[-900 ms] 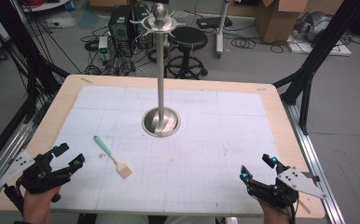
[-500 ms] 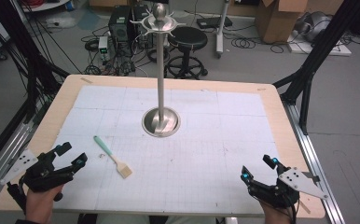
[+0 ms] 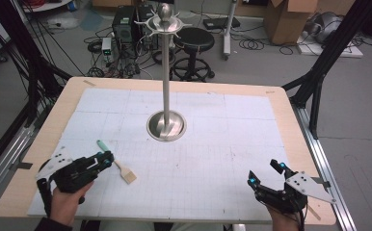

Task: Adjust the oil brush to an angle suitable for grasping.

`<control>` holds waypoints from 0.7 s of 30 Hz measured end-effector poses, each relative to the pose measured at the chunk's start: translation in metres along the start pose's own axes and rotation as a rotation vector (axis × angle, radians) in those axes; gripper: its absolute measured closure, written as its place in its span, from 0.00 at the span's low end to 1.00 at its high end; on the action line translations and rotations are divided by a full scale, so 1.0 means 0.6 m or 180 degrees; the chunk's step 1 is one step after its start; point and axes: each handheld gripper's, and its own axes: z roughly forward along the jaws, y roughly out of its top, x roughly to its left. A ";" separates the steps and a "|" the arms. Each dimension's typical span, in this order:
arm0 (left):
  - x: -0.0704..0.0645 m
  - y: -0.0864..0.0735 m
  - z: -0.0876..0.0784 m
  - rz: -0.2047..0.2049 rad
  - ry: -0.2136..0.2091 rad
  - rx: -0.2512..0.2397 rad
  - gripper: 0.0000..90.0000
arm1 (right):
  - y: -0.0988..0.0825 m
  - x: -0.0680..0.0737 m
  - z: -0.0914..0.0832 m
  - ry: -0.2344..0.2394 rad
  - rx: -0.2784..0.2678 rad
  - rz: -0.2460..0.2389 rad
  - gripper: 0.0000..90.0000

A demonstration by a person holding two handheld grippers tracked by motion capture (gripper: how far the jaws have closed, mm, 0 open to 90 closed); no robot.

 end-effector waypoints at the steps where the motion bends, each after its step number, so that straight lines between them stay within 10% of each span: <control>1: 0.000 0.000 0.000 0.0000 0.0000 0.0000 0.99 | 0.000 0.001 0.000 -0.0001 0.0001 -0.0001 0.17; 12: -0.032 -0.011 0.085 -0.0071 -0.0096 0.0260 1.00 | 0.002 0.002 -0.001 -0.0004 -0.0017 -0.0009 0.17; 21: -0.031 -0.027 0.132 -0.0207 0.0151 0.0794 1.00 | 0.002 0.002 -0.001 0.0005 -0.0015 0.0001 0.17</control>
